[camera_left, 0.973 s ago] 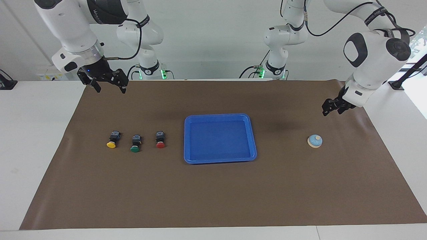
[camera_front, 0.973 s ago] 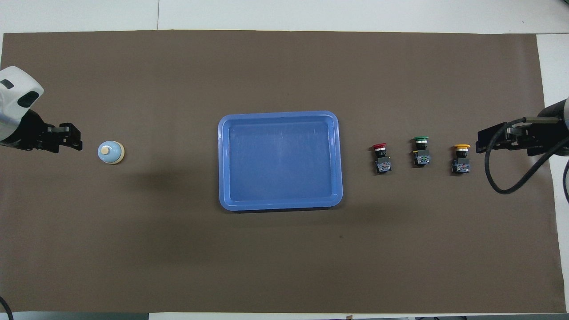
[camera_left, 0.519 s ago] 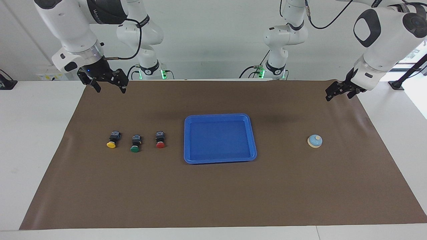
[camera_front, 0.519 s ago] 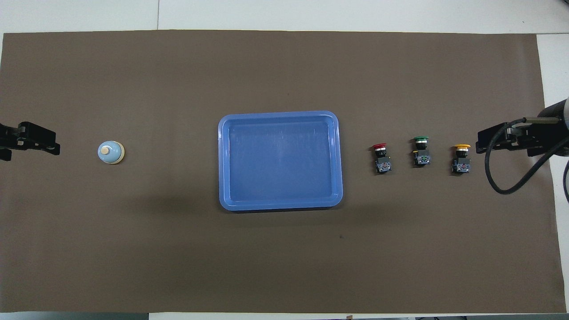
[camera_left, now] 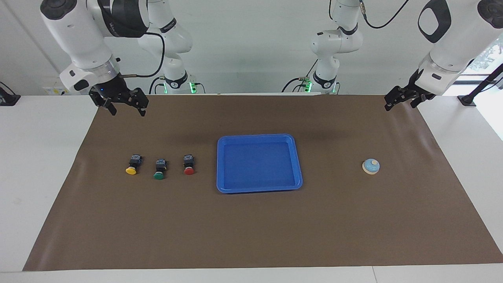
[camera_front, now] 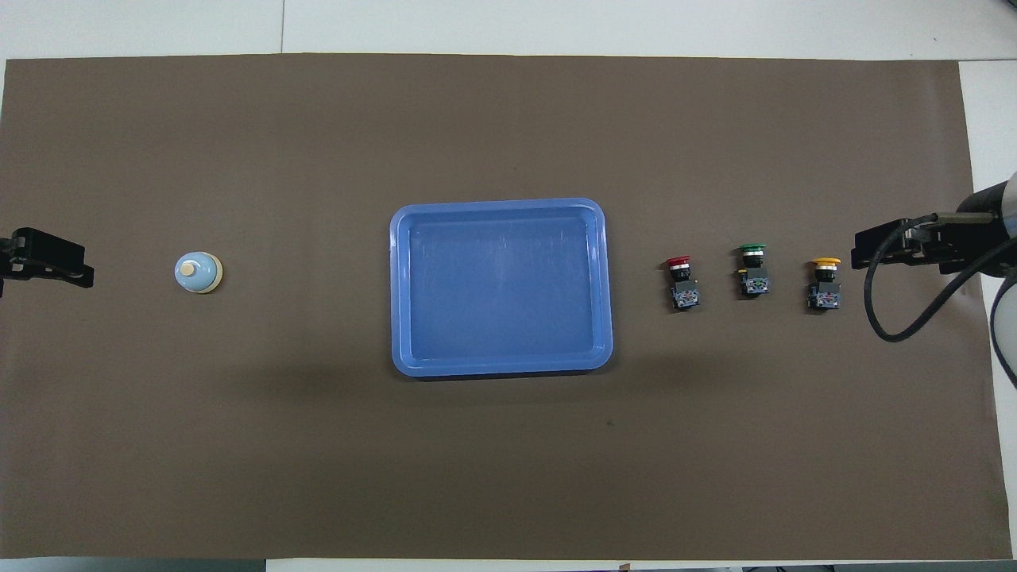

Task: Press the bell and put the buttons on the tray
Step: 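Reach the right gripper to the yellow button and grasp it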

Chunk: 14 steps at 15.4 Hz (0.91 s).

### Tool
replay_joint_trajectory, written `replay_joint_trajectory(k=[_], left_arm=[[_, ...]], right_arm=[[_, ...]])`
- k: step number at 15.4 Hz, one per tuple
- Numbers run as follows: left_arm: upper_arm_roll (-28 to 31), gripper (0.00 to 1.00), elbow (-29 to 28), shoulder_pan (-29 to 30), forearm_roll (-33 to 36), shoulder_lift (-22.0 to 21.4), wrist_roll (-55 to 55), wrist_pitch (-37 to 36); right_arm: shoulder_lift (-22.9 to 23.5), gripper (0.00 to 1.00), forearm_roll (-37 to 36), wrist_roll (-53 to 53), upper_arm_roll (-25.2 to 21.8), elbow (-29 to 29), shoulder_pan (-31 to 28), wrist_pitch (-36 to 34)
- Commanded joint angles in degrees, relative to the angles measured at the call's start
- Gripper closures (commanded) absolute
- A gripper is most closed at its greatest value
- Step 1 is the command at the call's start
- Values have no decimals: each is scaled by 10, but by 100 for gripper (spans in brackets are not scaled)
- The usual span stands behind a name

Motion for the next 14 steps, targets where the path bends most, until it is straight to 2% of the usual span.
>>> replay_joint_trajectory(k=[1, 4, 6, 14], left_arm=[[8, 0, -5, -18, 4, -2, 2, -4], [10, 0, 14, -22, 3, 4, 2, -17], [10, 0, 12, -21, 3, 4, 2, -17], [10, 0, 8, -37, 5, 15, 2, -28]], right_arm=[[30, 0, 4, 12, 6, -29, -11, 43], [46, 0, 4, 15, 6, -101, -18, 155], [63, 0, 4, 21, 6, -130, -18, 202], [70, 0, 1, 21, 6, -212, -43, 276]])
